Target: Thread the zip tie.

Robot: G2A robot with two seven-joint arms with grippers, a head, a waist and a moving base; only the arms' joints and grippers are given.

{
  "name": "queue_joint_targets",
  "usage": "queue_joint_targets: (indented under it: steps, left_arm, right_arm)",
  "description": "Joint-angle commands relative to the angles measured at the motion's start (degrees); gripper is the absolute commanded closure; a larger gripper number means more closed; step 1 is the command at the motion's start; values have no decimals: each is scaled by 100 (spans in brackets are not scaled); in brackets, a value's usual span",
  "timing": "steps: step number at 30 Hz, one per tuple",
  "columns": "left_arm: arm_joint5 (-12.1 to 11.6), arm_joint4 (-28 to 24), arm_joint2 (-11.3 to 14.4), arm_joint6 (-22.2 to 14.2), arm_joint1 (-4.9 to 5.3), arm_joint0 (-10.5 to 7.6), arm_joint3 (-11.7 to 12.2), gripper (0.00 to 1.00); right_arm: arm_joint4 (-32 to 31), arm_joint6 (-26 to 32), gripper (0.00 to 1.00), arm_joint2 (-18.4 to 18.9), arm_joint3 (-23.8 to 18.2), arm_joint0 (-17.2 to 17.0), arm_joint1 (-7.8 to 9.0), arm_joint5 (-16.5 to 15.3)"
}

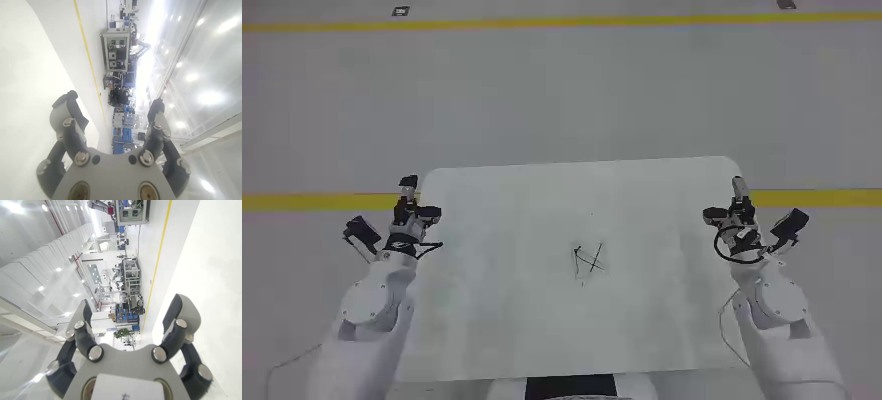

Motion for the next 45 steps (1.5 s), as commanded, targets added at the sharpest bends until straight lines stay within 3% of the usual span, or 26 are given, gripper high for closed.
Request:
queue_joint_targets:
  steps: [1,5,7,35,37,42,45]
  left_arm:
    - [-100,333,29,-297,23,-39,-144,0]
    - [-312,1524,-64,-1030,114,-34,-317,0]
    - [-589,1697,-112,-1197,129,11,-360,0]
    - [-589,1697,-112,-1197,129,11,-360,0]
    - [-866,1998,-124,-1371,150,-89,-454,0]
    - [-1279,2515,-170,-1992,207,-420,-244,0]
    - [-1458,2942,-64,-2652,257,-727,-138,0]
  right_arm:
    - [0,0,0,0,0,0,0,0]
    - [0,0,0,0,0,0,0,0]
    - [0,0,0,0,0,0,0,0]
    - [0,0,0,0,0,0,0,0]
    - [0,0,0,0,0,0,0,0]
    - [0,0,0,0,0,0,0,0]
    - [0,0,0,0,0,0,0,0]
